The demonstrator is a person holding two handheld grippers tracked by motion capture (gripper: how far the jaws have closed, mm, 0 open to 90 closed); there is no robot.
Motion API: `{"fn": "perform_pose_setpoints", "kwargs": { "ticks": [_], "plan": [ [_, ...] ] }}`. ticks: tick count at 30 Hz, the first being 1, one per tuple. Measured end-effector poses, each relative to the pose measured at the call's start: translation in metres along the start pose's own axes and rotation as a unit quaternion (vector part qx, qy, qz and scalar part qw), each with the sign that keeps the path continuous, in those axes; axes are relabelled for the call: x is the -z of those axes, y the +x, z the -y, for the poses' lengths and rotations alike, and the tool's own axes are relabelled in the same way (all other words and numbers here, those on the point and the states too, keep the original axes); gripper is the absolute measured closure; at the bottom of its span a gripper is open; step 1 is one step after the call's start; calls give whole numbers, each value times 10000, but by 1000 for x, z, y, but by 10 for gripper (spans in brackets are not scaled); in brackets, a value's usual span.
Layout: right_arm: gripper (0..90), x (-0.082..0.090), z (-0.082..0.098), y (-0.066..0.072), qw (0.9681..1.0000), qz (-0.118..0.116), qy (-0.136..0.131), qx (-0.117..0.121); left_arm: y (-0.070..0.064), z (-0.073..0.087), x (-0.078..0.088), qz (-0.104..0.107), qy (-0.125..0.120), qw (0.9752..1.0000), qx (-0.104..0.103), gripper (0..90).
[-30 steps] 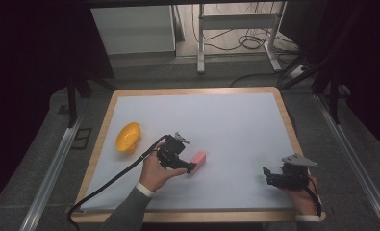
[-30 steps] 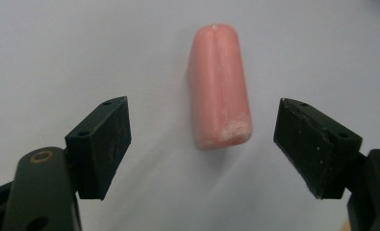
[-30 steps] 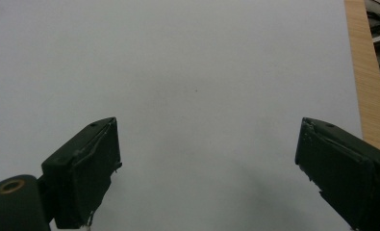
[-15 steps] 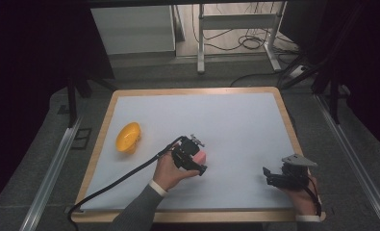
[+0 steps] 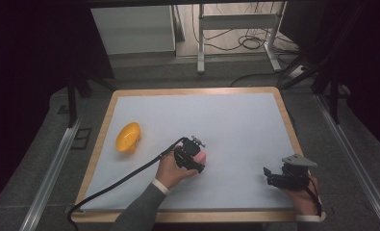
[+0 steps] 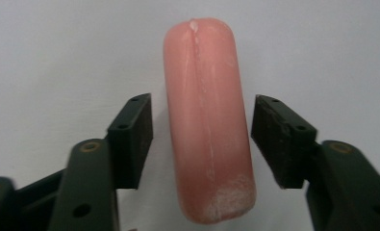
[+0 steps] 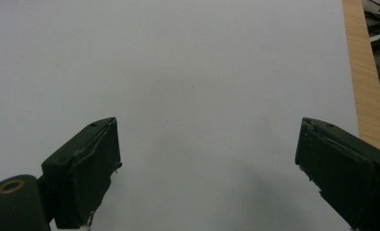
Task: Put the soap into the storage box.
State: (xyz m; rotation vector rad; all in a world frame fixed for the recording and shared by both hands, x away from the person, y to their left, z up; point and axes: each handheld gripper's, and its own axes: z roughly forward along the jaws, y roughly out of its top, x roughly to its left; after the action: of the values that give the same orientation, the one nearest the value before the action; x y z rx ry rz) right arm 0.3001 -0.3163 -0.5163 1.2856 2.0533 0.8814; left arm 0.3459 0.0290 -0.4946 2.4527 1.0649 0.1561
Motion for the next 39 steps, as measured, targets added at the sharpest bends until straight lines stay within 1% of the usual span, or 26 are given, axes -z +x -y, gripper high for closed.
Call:
{"fn": "perform_pose_setpoints", "kwargs": {
  "ticks": [2,3,4,8,10,13,15,16,17,19,20,21,22,28,31,36,39],
  "plan": [
    [83,0,0,0,10000,7,4,5,0,0,-1,28,-5,10000,28,487],
    [83,0,0,0,10000,12,6,-2,0,0,-1,27,20,10000,24,538],
    [83,0,0,0,10000,12,6,-2,0,1,-1,19,6,10000,36,538],
    [83,1,0,-1,10000,19,-4,-3,4,2,2,42,-96,9999,121,600],
    [83,1,0,-1,10000,21,4,-6,6,4,2,111,-127,9997,176,601],
    [83,1,0,-1,10000,26,2,-6,9,6,3,103,-140,9997,186,602],
    [83,1,0,-1,10000,34,-8,-11,10,7,5,58,-129,9998,141,603],
    [83,1,0,-1,10000,35,-9,-11,10,7,6,68,-161,9997,149,602],
    [83,1,0,-1,10000,37,-10,-11,10,7,8,70,-197,9997,150,602],
    [83,2,0,-1,10000,38,-14,-18,10,7,13,24,-373,9992,135,602],
    [83,2,0,-2,10000,41,-17,-18,10,7,16,32,-417,9990,149,603],
    [83,2,0,-2,10000,51,-17,-28,11,6,18,63,-381,9992,133,602],
    [83,2,0,-2,10000,64,-20,-25,11,6,21,99,-399,9991,133,602],
    [83,2,0,-3,10000,72,-17,-32,14,8,34,57,-509,9986,117,602],
    [83,2,0,-3,10000,76,-14,-39,19,11,40,83,-587,9981,183,602],
    [83,2,0,-3,10000,77,-12,-38,29,16,47,9,-599,9979,264,602],
    [83,2,1,-3,10000,79,-9,-39,35,20,51,11,-643,9974,336,602]
  ]
}}
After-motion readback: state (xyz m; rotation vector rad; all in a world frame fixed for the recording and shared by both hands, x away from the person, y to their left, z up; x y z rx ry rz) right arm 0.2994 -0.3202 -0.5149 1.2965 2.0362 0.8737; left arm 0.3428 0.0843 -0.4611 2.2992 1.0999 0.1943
